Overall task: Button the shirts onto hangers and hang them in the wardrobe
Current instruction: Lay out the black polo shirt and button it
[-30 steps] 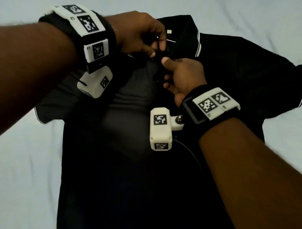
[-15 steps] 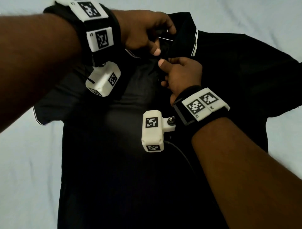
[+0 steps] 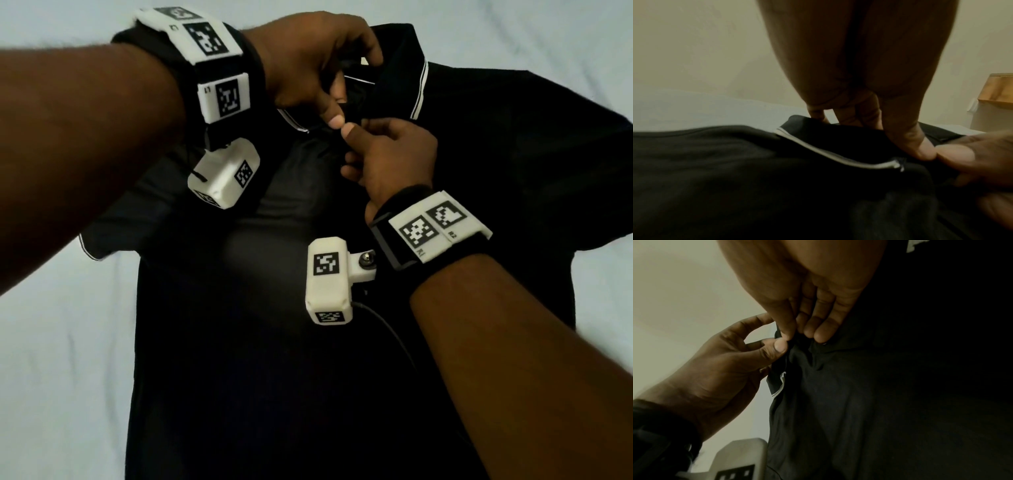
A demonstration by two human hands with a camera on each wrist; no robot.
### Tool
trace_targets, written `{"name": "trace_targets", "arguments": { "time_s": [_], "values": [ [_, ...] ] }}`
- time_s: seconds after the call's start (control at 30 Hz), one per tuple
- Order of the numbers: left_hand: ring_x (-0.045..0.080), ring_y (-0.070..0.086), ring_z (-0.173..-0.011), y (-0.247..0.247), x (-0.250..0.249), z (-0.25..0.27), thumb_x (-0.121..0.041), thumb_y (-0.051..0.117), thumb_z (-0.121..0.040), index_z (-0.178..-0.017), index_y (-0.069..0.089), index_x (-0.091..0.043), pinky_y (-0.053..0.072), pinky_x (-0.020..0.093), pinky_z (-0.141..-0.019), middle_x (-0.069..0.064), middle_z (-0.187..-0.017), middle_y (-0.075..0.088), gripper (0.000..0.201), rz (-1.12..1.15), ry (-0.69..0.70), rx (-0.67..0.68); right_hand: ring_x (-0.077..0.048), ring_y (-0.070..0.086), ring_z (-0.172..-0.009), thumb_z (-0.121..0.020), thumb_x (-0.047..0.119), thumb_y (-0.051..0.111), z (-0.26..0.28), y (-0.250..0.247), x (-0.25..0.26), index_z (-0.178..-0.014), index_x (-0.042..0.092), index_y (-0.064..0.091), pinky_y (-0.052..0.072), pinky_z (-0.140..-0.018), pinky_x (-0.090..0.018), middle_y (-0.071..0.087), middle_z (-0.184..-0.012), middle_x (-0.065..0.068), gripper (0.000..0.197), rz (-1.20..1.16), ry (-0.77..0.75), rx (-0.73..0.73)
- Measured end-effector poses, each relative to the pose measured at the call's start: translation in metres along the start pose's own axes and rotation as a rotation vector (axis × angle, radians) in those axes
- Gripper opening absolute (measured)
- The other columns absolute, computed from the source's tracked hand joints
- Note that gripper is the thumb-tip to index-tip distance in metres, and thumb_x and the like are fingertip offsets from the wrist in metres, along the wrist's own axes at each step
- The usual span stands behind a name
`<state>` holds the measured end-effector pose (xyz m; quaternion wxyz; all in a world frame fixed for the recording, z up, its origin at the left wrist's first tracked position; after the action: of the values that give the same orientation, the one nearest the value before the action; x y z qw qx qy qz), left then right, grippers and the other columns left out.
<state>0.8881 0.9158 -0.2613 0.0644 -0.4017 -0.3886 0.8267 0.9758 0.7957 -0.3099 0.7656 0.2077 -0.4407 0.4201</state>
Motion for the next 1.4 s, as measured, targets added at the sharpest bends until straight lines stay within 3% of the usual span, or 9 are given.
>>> {"name": "trace_targets", "arguments": {
  "time_s": [0.13,0.2,0.4,0.53,0.7,0.93,1.1,1.23,1.4],
  "values": [
    [0.011,0.065,-0.082,-0.001,-0.001,0.005,-0.020,0.084,-0.077,-0.124,0.059,-0.021,0.050,0.027,-0.086,-0.010,-0.085,0.064,0.054,-0.061,0.060,-0.058,-0.019,0.069,-0.069,-0.082,0.004,0.078,-0.001,0.001,0.003,-0.081,0.013,0.063,0.056,-0.059,-0.030,0.070,-0.087,-0.014,0.018,-0.036,-0.026,0.047],
    [0.018,0.065,-0.090,-0.002,-0.001,0.008,-0.023,0.083,-0.078,-0.118,0.063,-0.019,0.049,0.034,-0.092,-0.005,-0.092,0.065,0.045,-0.136,0.102,-0.050,-0.021,0.070,-0.069,-0.084,0.000,0.076,0.001,0.004,0.005,-0.080,0.011,0.062,0.058,-0.061,-0.030,0.070,-0.082,-0.014,0.018,-0.048,-0.047,0.083],
    [0.011,0.059,-0.091,-0.004,-0.012,0.014,-0.021,0.074,-0.086,-0.143,0.050,-0.036,0.043,0.028,-0.083,-0.016,-0.094,0.060,0.063,-0.208,0.279,-0.011,-0.021,0.071,-0.066,-0.088,-0.004,0.069,-0.002,0.004,0.009,-0.083,0.009,0.063,0.060,-0.065,-0.029,0.071,-0.078,-0.012,0.015,-0.089,-0.012,0.148],
    [0.026,0.067,-0.105,0.000,-0.024,0.013,-0.032,0.064,-0.090,-0.133,0.064,-0.021,0.048,0.035,-0.094,0.004,-0.119,0.071,0.044,-0.310,0.432,0.042,-0.021,0.070,-0.065,-0.090,-0.006,0.066,-0.001,0.004,0.006,-0.085,0.005,0.062,0.061,-0.068,-0.030,0.068,-0.079,-0.014,0.013,-0.187,0.065,0.171],
    [0.029,0.067,-0.096,0.006,-0.025,0.007,-0.030,0.066,-0.088,-0.121,0.065,-0.018,0.054,0.053,-0.086,0.006,-0.110,0.070,0.035,-0.334,0.428,0.041,-0.023,0.069,-0.064,-0.092,-0.008,0.060,-0.004,0.003,0.004,-0.083,0.006,0.057,0.061,-0.068,-0.033,0.067,-0.070,-0.011,0.017,-0.266,0.125,0.176],
    [0.026,0.066,-0.094,0.007,-0.019,0.008,-0.033,0.060,-0.086,-0.113,0.065,-0.016,0.053,0.050,-0.085,0.004,-0.106,0.070,0.033,-0.230,0.347,-0.075,-0.028,0.071,-0.073,-0.096,0.004,0.050,0.000,-0.003,0.005,-0.087,0.001,0.063,0.061,-0.072,-0.033,0.067,-0.075,-0.017,0.016,-0.410,0.148,0.201],
    [0.024,0.062,-0.090,0.008,-0.013,0.009,-0.031,0.060,-0.087,-0.111,0.061,-0.017,0.047,0.038,-0.080,0.005,-0.100,0.067,0.027,-0.187,0.324,-0.131,-0.024,0.071,-0.070,-0.099,0.001,0.055,-0.008,-0.003,0.009,-0.081,0.004,0.058,0.062,-0.071,-0.034,0.068,-0.073,-0.014,0.019,-0.298,0.083,0.264],
    [0.028,0.061,-0.090,0.008,-0.009,0.013,-0.030,0.064,-0.087,-0.111,0.061,-0.015,0.047,0.040,-0.081,0.005,-0.102,0.067,0.028,-0.175,0.319,-0.115,-0.025,0.069,-0.067,-0.098,0.000,0.056,-0.009,-0.001,0.013,-0.077,0.002,0.058,0.062,-0.069,-0.034,0.064,-0.069,-0.014,0.022,-0.182,0.070,0.329],
    [0.023,0.059,-0.093,0.007,-0.009,0.016,-0.026,0.068,-0.088,-0.110,0.060,-0.018,0.040,0.030,-0.079,-0.005,-0.104,0.062,0.025,-0.164,0.315,-0.120,-0.022,0.068,-0.063,-0.097,0.001,0.059,-0.008,-0.001,0.017,-0.077,0.002,0.060,0.060,-0.066,-0.033,0.062,-0.069,-0.014,0.019,-0.124,0.061,0.380]
  ]
}}
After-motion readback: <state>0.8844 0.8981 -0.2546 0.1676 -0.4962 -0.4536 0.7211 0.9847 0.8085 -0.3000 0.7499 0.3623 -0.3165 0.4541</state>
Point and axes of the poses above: each hand's wrist, its own z-axis away from the middle knuckle, its own y-axis out of the palm, x = y × z, the point moved 7 cm from there along -z, towards the middle knuckle
